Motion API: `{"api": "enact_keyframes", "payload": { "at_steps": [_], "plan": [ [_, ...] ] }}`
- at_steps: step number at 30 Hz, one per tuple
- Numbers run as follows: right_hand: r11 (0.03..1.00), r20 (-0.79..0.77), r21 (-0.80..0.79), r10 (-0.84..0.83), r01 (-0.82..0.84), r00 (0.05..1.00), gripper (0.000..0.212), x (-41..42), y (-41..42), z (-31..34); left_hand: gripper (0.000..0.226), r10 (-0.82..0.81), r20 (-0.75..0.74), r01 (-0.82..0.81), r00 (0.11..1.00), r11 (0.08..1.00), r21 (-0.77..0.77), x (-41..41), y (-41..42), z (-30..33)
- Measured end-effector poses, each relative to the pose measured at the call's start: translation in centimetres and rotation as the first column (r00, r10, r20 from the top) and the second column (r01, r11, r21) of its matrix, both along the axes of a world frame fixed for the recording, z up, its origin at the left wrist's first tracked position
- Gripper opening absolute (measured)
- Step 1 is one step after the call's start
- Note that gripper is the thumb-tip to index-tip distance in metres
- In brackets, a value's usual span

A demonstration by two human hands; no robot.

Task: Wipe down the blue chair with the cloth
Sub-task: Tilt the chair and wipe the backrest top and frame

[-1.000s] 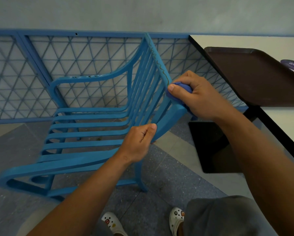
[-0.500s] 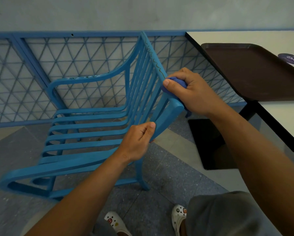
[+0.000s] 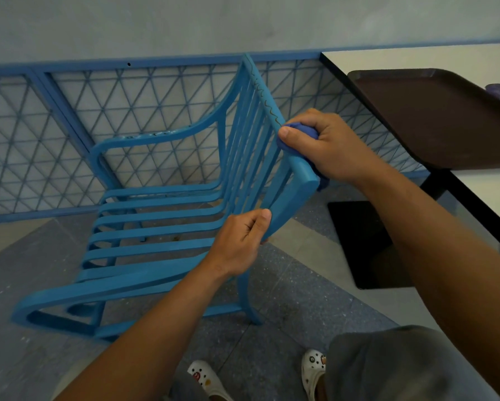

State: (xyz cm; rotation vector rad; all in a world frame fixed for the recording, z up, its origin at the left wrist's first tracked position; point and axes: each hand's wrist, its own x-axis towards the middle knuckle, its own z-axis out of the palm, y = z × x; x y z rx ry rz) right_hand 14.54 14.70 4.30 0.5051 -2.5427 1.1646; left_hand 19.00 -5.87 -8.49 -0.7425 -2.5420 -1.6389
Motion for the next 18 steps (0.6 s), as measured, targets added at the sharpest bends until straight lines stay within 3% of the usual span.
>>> {"api": "enact_keyframes", "payload": {
  "at_steps": [11,18],
  "plan": [
    [0.996,-0.039,-0.019,0.088,-0.089,0.995,0.009,2.8,0.8,-0.8,0.053,-0.017,-0.023,0.017,1.000,1.000,0.018,-0.4,0.0,-0.3],
    [1.000,0.000,-0.007,0.004,-0.004,1.000,0.010,-0.5,-0.1,0.2,0.048,-0.018,-0.025,0.019,1.000,1.000,0.016,-0.4,-0.1,-0.2]
  ]
}}
